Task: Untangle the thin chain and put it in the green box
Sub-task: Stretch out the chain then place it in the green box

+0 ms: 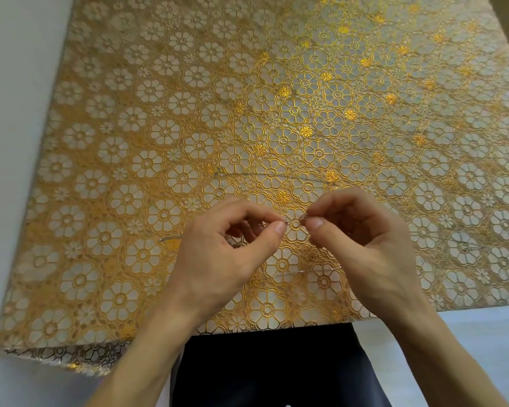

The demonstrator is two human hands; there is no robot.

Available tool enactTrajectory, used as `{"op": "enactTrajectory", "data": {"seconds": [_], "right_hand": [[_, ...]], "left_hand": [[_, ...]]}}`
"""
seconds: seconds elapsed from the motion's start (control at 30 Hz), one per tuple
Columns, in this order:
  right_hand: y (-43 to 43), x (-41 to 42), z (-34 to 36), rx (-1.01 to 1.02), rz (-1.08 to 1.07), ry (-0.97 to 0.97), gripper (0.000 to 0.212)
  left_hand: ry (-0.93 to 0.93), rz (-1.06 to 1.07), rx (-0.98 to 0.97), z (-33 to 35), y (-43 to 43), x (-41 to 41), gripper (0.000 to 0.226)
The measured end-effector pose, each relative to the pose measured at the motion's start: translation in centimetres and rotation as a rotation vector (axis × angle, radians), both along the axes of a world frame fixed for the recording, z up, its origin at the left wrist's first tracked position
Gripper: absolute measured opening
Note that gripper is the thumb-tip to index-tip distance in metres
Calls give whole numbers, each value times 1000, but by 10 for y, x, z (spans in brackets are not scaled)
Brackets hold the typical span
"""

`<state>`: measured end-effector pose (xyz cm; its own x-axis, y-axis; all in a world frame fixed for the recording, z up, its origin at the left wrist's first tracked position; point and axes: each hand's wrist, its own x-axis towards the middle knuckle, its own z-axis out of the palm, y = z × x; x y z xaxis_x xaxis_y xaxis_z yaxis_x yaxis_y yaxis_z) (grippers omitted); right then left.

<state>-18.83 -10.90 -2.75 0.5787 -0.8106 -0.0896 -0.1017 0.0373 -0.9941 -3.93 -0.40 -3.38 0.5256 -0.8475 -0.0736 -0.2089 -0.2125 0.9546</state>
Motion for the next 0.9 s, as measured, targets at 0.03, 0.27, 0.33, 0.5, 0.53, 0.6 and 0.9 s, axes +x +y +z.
{"op": "enactTrajectory", "data": {"seconds": [0.03,0.27,0.33,0.5,0.53,0.6,0.9], "right_hand": [[0,0,0,2,6,-4,12],[2,0,1,3,24,-15,14],[2,1,1,-12,36,-3,16],[0,1,-2,-24,75,45,14],[0,1,-2,-18,81,51,13],[-1,1,-2,-10,91,62,11],[-2,5,-1,-44,147,105,6]], "left_hand": [[-5,5,-3,1,0,0,8],[-39,34,-25,4,0,-1,15],[-37,37,-28,5,0,-1,10],[-100,6,-48,10,0,0,8],[-108,4,-50,10,0,0,8],[-127,-1,-54,9,0,1,8],[-150,-27,-75,5,-2,3,11]]}}
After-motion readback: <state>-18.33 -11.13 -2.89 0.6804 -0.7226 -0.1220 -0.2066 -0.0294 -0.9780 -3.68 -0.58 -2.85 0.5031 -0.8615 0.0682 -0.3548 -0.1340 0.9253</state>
